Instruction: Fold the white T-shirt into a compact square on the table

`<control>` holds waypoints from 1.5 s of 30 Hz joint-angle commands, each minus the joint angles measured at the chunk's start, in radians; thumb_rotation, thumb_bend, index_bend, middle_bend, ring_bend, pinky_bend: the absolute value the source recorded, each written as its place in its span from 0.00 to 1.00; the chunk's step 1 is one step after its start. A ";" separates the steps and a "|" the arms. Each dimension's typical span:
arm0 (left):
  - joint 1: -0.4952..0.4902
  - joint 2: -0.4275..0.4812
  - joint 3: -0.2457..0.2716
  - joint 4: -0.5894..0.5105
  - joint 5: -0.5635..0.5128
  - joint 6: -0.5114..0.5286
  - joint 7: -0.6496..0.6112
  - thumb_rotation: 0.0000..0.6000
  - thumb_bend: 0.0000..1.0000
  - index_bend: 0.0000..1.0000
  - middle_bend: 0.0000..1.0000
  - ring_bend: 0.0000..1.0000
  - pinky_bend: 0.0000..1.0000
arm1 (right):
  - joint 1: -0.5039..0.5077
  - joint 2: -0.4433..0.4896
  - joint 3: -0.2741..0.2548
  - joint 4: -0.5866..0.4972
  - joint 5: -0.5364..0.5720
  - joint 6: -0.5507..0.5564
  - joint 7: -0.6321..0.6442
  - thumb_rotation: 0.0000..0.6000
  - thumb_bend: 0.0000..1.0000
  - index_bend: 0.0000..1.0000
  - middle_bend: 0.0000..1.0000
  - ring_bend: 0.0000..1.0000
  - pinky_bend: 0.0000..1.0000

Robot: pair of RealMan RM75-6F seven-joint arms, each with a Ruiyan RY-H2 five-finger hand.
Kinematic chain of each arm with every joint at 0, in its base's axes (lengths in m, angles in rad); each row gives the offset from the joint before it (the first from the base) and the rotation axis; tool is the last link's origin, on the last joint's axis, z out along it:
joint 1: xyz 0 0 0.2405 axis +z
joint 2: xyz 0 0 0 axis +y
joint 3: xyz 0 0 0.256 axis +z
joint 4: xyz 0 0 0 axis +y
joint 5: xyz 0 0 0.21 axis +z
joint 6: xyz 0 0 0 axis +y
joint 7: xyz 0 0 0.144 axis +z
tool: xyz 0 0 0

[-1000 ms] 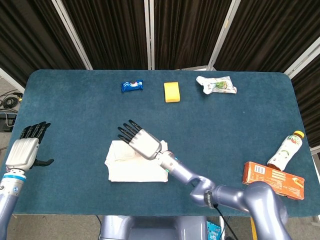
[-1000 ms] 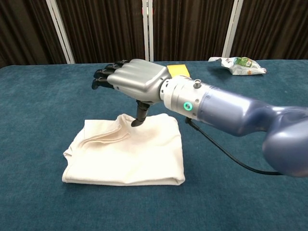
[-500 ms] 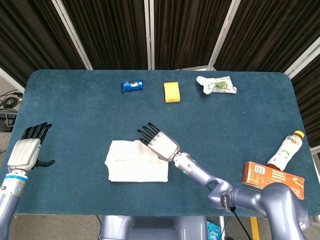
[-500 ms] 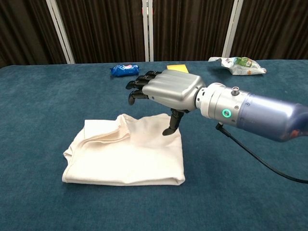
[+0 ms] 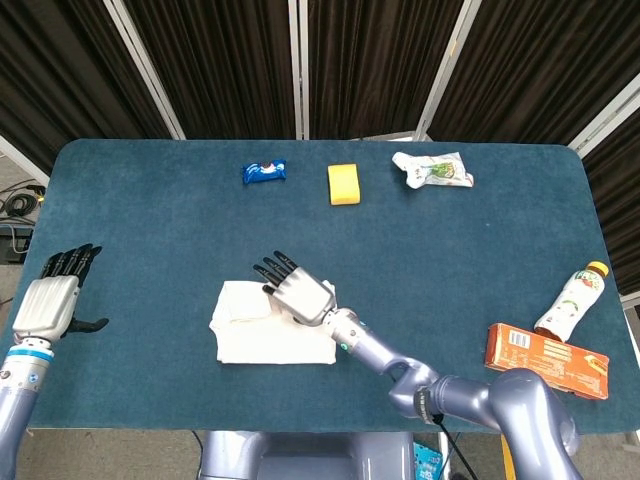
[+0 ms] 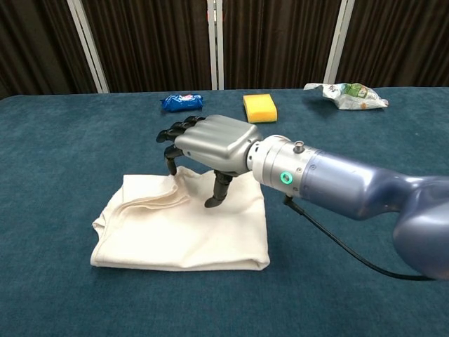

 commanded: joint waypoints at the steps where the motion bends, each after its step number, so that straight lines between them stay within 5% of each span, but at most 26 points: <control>1: 0.000 0.003 -0.001 0.003 0.000 -0.004 -0.007 1.00 0.05 0.00 0.00 0.00 0.00 | 0.021 -0.038 0.007 0.035 -0.006 -0.008 0.018 1.00 0.15 0.46 0.08 0.00 0.00; 13: -0.002 0.008 -0.001 0.015 0.004 -0.019 -0.034 1.00 0.05 0.00 0.00 0.00 0.00 | 0.055 -0.115 0.011 0.166 -0.040 0.016 0.077 1.00 0.38 0.59 0.12 0.00 0.00; 35: 0.000 0.028 -0.009 0.026 0.005 -0.036 -0.094 1.00 0.05 0.00 0.00 0.00 0.00 | 0.202 -0.257 0.100 0.394 -0.003 -0.059 0.097 1.00 0.41 0.66 0.14 0.00 0.00; 39: -0.003 0.028 -0.009 0.037 0.001 -0.052 -0.107 1.00 0.05 0.00 0.00 0.00 0.00 | 0.237 -0.306 0.109 0.488 0.005 -0.073 0.095 1.00 0.32 0.48 0.11 0.00 0.00; 41: -0.004 0.028 -0.009 0.041 0.001 -0.058 -0.112 1.00 0.05 0.00 0.00 0.00 0.00 | 0.246 -0.323 0.111 0.527 0.005 -0.064 0.087 1.00 0.18 0.31 0.08 0.00 0.00; 45: -0.005 0.028 -0.008 0.045 -0.001 -0.062 -0.117 1.00 0.05 0.00 0.00 0.00 0.00 | 0.254 -0.346 0.126 0.579 0.017 -0.030 0.074 1.00 0.04 0.16 0.04 0.00 0.00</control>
